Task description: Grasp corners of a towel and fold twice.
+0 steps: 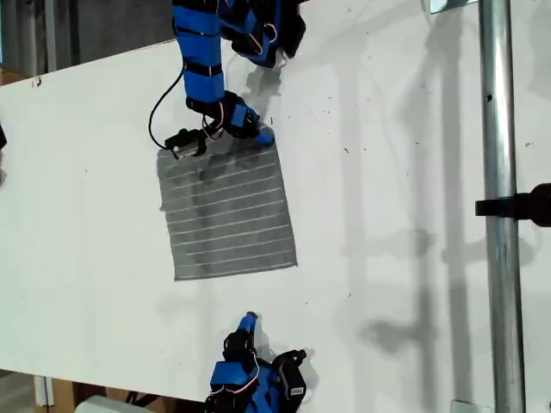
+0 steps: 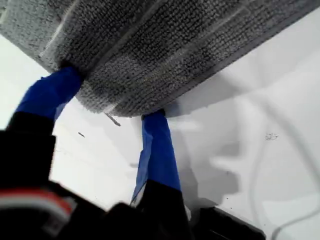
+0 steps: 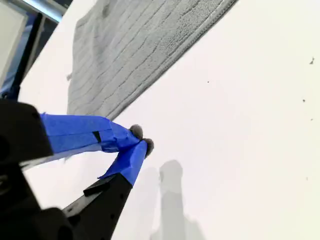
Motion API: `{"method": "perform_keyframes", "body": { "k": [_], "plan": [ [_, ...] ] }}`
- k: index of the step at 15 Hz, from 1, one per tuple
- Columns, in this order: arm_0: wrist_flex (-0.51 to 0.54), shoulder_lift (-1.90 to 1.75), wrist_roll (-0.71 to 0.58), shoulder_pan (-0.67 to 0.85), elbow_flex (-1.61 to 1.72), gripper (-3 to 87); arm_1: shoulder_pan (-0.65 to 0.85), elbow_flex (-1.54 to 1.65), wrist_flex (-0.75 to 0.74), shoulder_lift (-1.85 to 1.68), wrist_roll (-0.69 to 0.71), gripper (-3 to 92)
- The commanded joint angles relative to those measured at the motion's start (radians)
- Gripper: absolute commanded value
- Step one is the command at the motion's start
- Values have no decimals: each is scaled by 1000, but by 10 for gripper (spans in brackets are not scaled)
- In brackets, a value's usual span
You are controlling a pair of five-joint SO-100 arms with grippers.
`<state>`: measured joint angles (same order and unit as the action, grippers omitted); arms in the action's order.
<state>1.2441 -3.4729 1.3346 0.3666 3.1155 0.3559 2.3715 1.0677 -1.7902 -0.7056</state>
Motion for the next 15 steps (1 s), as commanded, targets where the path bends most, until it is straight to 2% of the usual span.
{"method": "perform_keyframes", "body": {
  "k": [1,10,13,15],
  "plan": [
    [-6,-3,6,2,3,-29,-17,-63,-9,5,2,35],
    [-6,-3,11,0,3,-29,-74,-84,-44,8,5,-1],
    [-6,-3,14,-2,3,-29,-109,-160,28,8,-11,12],
    [-5,-3,14,-5,3,-29,-97,-293,265,-18,-117,213]
  ]
}}
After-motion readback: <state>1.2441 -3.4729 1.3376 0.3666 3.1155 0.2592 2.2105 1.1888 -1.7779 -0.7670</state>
